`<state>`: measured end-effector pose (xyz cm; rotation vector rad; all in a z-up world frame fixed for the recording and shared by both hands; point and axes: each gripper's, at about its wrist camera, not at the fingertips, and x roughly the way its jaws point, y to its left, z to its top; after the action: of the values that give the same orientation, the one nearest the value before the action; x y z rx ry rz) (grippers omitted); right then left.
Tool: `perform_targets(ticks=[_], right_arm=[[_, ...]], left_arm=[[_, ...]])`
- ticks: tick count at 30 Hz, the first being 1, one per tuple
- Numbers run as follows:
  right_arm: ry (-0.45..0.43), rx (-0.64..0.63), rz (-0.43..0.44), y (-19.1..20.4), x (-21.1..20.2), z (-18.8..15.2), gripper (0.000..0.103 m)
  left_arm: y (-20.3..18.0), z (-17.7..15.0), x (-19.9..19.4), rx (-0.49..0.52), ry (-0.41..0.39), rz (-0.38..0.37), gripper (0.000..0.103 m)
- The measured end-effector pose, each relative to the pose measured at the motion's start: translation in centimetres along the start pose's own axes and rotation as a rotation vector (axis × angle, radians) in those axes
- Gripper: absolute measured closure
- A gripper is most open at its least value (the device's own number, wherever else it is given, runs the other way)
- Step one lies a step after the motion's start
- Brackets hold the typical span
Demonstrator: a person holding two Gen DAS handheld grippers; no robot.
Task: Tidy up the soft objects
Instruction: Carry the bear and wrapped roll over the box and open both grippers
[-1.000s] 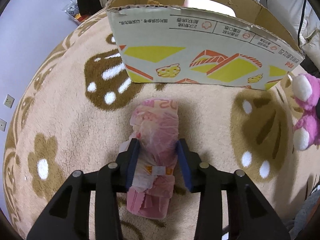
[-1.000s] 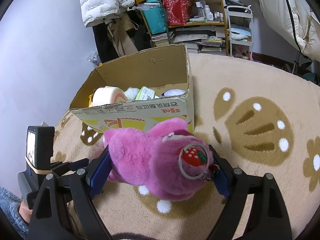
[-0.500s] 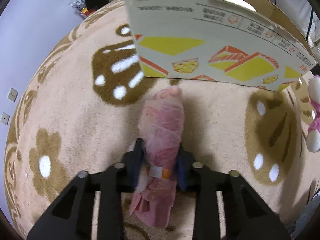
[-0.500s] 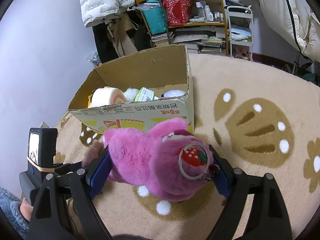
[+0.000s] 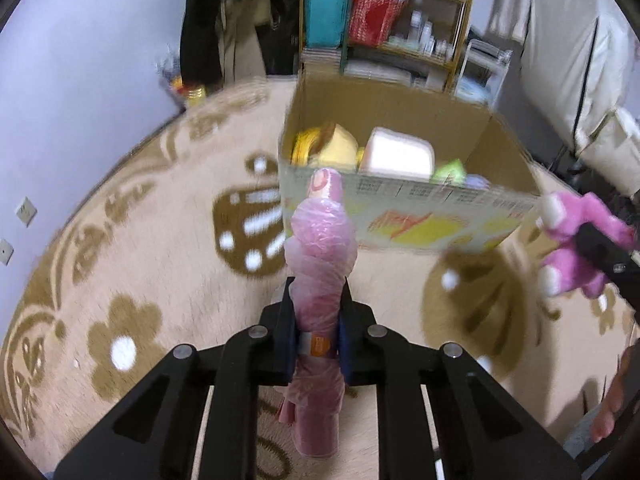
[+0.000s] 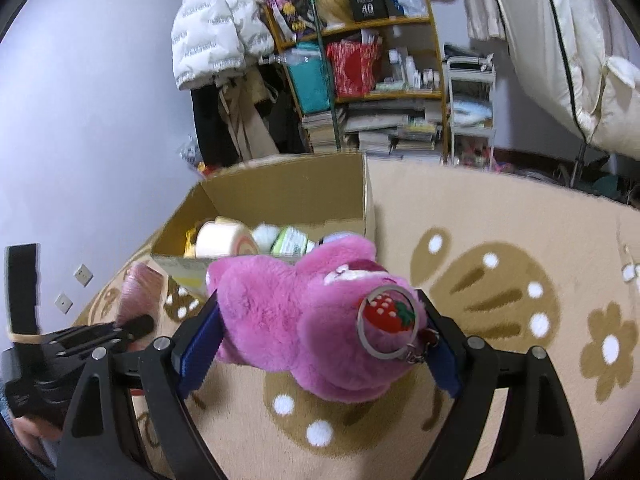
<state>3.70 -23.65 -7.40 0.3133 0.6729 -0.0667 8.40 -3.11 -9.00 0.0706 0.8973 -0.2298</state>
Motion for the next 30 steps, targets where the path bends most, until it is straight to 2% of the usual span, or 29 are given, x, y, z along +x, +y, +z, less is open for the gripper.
perform_targets(ticks=[6,15,24,30], right_arm=[[-0.081,-0.029,0.008,0.7,-1.9,1.6,0.011],[-0.146,-0.131,0.006,2.3,-1.9,4.4,0.011],[-0.125,-0.175,0.026,2.6,1.2,6.5,0.011],[-0.084,-0.18,0.035,1.7,4.5,6.6,0.011]], left_arm=[[-0.8,1.9,-4.1,0.033,-0.173,0.004,0.088],[-1.9,6.5,-6.2,0.108,-0.304,-0.001,0.088],[-2.4,10.6,-3.9,0.164,-0.332,0.003,0.088],[-1.8,11.4,0.2,0.089,-0.248,-0.064,0.088]])
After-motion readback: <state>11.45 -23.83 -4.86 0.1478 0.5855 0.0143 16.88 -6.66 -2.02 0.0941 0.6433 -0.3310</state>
